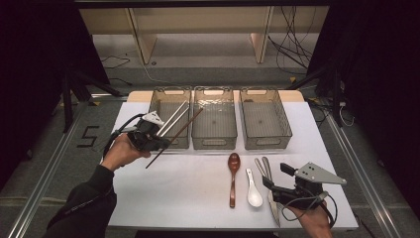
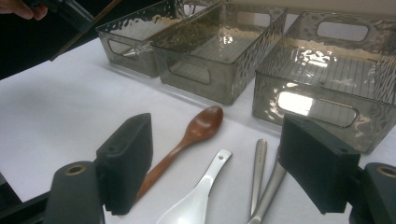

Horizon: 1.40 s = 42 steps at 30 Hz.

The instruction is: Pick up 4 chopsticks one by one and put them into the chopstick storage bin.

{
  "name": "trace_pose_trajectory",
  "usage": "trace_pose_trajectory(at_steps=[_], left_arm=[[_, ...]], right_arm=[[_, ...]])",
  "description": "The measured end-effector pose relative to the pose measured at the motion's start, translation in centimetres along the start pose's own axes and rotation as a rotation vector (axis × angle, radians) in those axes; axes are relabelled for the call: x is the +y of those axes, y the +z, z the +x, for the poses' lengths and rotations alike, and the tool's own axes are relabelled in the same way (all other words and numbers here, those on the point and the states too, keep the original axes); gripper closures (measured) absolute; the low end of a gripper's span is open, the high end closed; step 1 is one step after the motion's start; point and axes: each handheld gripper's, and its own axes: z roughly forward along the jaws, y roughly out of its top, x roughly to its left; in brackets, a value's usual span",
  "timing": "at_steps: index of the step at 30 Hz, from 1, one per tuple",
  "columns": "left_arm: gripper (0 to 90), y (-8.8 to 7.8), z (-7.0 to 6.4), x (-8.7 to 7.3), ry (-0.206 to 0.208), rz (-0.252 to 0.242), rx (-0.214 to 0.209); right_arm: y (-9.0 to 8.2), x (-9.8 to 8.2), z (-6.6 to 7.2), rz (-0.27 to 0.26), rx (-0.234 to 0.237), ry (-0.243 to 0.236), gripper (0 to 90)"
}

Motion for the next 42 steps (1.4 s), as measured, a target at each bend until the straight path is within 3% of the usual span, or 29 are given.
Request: trace_pose_trajectory(at_steps=[9,14,28,36,42], left_arm=[[84.0,-0.5,1.5,-0.3,-0.076,-0.054,0.012],[84.0,-0.8,1.9,0.0,-0.095,-0.073,0.01],[84.0,-1.5,2.8,2.1,-0.111,-0.116,0.035],[84.0,-2.2,4.4,4.1,-0.124,-0.13,0.076],[84.0,-1.7,5.6,5.2,-0.142,-0.135,0.106]], right_arm=[[0.0,0.0,0.0,0.001,0.0,0.0,27.0],[0.0,-0.1,-0.1,-0.001,-0.002,-0.002,27.0],[-0.1,-0.2,-0.1,0.002,-0.004,0.01,27.0],[-0.1,-0.2,-0.2,0.003,-0.004,0.011,27.0],[-0.1,-0.2,-0.2,0.003,-0.004,0.01,27.0]])
